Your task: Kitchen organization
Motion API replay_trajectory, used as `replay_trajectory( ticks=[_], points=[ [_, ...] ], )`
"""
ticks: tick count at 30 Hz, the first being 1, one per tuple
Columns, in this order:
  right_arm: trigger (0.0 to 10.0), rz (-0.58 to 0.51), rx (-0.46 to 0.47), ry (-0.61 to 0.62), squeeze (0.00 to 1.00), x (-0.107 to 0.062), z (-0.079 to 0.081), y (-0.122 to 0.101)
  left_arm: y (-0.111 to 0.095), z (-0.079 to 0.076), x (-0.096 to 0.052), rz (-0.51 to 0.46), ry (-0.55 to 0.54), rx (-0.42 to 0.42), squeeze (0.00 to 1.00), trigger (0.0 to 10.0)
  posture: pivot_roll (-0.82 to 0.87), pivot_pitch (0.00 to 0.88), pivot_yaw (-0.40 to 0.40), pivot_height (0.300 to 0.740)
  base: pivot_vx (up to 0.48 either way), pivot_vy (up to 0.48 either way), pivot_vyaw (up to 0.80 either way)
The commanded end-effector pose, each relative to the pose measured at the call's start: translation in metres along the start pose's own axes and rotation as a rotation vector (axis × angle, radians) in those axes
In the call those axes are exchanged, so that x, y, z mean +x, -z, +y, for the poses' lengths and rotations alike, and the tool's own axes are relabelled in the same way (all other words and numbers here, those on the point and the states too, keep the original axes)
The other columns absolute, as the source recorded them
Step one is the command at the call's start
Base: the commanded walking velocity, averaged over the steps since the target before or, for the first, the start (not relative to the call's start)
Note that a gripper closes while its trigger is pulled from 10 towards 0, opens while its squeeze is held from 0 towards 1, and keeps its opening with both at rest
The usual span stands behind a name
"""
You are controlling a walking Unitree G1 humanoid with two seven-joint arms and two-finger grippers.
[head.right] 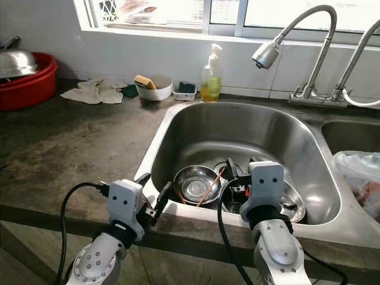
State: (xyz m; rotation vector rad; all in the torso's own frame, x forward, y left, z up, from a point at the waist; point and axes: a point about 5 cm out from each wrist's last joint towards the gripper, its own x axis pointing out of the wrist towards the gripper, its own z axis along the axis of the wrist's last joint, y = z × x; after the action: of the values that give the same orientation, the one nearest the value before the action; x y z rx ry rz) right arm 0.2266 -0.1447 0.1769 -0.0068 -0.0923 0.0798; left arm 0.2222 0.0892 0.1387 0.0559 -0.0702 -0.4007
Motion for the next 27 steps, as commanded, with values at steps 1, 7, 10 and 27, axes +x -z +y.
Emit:
replay_trajectory(
  ticks=[1, 7, 10, 27],
  points=[
    [10.0, -0.036, 0.002, 0.011, 0.0, -0.003, 0.0, -0.008, -0.006, -0.003, 0.001, -0.027, 0.023, -0.008, 0.0, 10.0, 0.04, 0.0, -0.032, 0.74, 0.0, 0.0, 0.0],
    [10.0, -0.07, 0.007, -0.008, 0.0, -0.003, 0.005, -0.013, -0.008, -0.002, 0.004, -0.036, 0.035, -0.016, 0.0, 10.0, 0.05, 0.0, -0.032, 0.74, 0.0, 0.0, 0.0],
    [10.0, -0.08, 0.0, -0.046, 0.0, -0.001, 0.008, -0.015, -0.008, -0.003, 0.005, -0.031, 0.05, -0.008, 0.0, 10.0, 0.06, 0.0, -0.03, 0.74, 0.0, 0.0, 0.0],
    [10.0, -0.072, -0.076, -0.24, 0.0, -0.005, 0.012, -0.009, -0.009, -0.008, 0.005, -0.038, 0.134, -0.006, 0.0, 10.0, 0.06, 0.0, -0.021, 0.74, 0.0, 0.0, 0.07]
  ],
)
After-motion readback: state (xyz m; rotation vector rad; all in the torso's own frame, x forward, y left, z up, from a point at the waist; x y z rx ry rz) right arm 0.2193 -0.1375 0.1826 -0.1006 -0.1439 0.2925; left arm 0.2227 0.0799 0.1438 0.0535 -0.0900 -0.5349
